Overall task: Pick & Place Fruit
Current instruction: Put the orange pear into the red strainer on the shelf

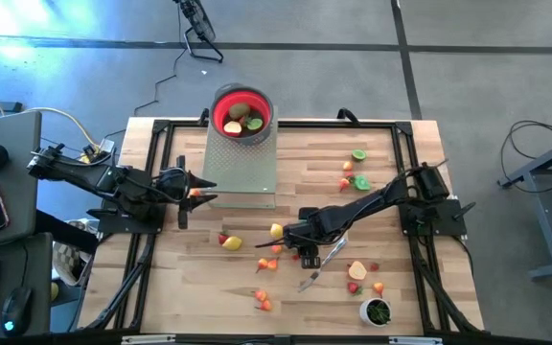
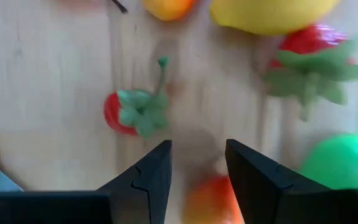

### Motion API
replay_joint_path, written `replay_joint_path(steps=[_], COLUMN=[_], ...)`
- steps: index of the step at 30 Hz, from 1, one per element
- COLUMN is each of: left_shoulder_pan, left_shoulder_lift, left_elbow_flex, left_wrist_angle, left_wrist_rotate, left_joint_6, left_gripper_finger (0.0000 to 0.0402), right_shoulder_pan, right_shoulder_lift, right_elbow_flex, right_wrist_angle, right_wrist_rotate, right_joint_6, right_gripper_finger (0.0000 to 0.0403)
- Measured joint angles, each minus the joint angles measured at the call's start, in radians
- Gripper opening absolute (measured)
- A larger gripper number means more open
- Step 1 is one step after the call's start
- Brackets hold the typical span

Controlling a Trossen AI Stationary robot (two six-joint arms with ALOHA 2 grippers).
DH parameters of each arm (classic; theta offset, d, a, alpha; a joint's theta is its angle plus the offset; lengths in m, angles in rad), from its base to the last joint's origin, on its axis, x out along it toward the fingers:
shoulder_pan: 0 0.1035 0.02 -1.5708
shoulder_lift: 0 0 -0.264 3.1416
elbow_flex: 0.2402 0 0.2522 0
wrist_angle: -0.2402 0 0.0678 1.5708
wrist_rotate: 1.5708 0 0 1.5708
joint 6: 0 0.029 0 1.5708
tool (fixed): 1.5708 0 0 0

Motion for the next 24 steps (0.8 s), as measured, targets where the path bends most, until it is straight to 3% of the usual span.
replay_joint_path(steps=[11,16,24], left_shoulder_pan=[0.000,0.000,0.000], left_shoulder_lift=[0.000,0.000,0.000], left_elbow_flex=[0.000,0.000,0.000], left_wrist_angle=[0.000,0.001,0.001], left_wrist_rotate=[0.000,0.000,0.000], left_joint_6=[0.000,0.000,0.000], left_gripper_finger=[0.0135,0.0135,0.0135], right_shoulder_pan=[0.000,-0.001,-0.003], right_shoulder_lift=[0.002,0.002,0.002], right_elbow_flex=[0.000,0.031,0.172], right_wrist_angle=[0.037,0.035,-0.232], right_wrist_rotate=[0.003,0.003,0.028], right_joint_6=[0.011,0.089,0.243], right_gripper_finger=[0.0144,0.0144,0.0144])
